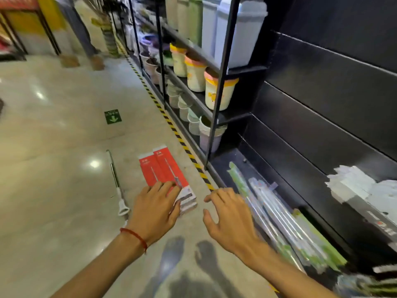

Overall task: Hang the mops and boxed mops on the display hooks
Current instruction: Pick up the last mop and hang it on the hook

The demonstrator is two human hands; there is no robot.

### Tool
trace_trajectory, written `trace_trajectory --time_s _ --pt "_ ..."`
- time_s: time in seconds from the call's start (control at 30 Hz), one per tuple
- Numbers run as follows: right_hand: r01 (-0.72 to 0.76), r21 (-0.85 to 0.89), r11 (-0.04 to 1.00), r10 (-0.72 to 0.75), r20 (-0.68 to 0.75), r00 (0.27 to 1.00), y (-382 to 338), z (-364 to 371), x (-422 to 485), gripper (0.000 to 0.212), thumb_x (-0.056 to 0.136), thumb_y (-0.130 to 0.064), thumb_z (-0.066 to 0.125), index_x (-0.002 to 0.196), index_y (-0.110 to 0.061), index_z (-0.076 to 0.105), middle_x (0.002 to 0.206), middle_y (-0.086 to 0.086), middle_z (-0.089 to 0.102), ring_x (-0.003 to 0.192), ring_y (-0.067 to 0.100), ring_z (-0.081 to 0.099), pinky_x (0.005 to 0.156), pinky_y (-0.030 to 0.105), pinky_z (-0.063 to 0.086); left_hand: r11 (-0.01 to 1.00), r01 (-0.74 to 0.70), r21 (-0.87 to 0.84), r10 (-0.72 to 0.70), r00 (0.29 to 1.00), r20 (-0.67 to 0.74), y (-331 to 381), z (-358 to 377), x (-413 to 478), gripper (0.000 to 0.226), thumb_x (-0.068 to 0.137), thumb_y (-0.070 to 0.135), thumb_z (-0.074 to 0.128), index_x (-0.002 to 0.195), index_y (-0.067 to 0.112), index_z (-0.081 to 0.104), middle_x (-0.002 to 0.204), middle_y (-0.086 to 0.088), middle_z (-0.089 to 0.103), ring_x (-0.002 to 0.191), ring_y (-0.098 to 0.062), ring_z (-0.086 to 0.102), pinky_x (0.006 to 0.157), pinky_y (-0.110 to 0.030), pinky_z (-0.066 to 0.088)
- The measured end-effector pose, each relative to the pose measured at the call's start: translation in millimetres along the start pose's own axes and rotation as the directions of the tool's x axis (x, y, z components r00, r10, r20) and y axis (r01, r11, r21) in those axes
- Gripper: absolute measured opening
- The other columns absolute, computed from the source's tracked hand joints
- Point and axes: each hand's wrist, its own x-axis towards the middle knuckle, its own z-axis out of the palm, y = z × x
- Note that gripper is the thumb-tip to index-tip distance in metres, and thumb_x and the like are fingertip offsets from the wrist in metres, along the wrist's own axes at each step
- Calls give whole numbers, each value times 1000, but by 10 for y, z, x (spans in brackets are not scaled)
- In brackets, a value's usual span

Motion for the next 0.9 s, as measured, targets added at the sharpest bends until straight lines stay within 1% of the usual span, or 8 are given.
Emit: trace_trajectory --time_s 0.2,0.33,0.43,0.5,0.6,0.63,0.73,0.9 --pt "-44 34 998 43 48 998 -1028 680 424 21 91 -37 60 103 -21 67 102 -6 66 95 18 61 74 31 51 1000 -10 28 9 1000 23 -1261 -42 -479 34 94 36 48 115 18 67 111 -2 70 91 -27 66 69 -40 55" --pt "-87 40 995 84 71 994 -1596 1075 720 23 92 -39 62 105 -20 68 106 -2 68 96 21 62 76 35 54 999 0 40 -2 997 71 -2039 -14 -706 38 93 37 43 115 18 68 109 -3 71 88 -26 67 67 -41 57" --pt "-99 37 994 95 93 991 -1903 1355 942 23 93 -41 61 105 -22 67 106 -3 68 95 20 62 75 34 53 998 7 65 -12 996 84 -2534 49 -741 31 92 35 57 115 18 70 109 -3 72 86 -24 67 67 -39 57" --pt "-98 31 995 94 111 989 -2041 1546 1128 23 93 -42 60 105 -23 66 107 -4 68 96 19 61 76 31 52 998 7 67 -13 997 80 -2832 136 -682 29 91 33 64 115 17 69 109 -4 72 86 -24 67 68 -39 57" --pt "-80 36 996 76 98 992 -2168 1848 1429 20 89 -39 68 102 -23 67 101 -4 68 92 18 62 72 31 52 999 26 29 -28 999 42 -3218 313 -543 31 93 28 54 114 13 71 108 -7 72 86 -27 67 67 -40 56" --pt "-72 40 997 68 90 994 -2198 1950 1543 19 88 -38 68 101 -23 67 99 -4 68 91 18 62 72 31 53 999 36 25 -36 999 36 -3327 369 -481 28 93 24 58 113 11 71 107 -9 73 86 -28 67 66 -40 56" --pt "-47 47 998 41 110 993 -2247 2305 1868 20 87 -36 61 96 -21 70 94 -4 69 87 20 64 71 31 55 997 65 39 -69 990 124 -3671 587 -309 32 81 17 81 111 8 74 106 -13 75 86 -31 70 65 -40 60" --pt "-57 110 992 36 185 982 -2230 2936 2297 21 77 -29 80 94 -20 72 94 -4 67 84 20 66 65 30 54 990 143 -10 -137 965 222 -4247 978 -69 38 78 19 84 114 12 74 111 -9 74 90 -30 71 66 -41 60"
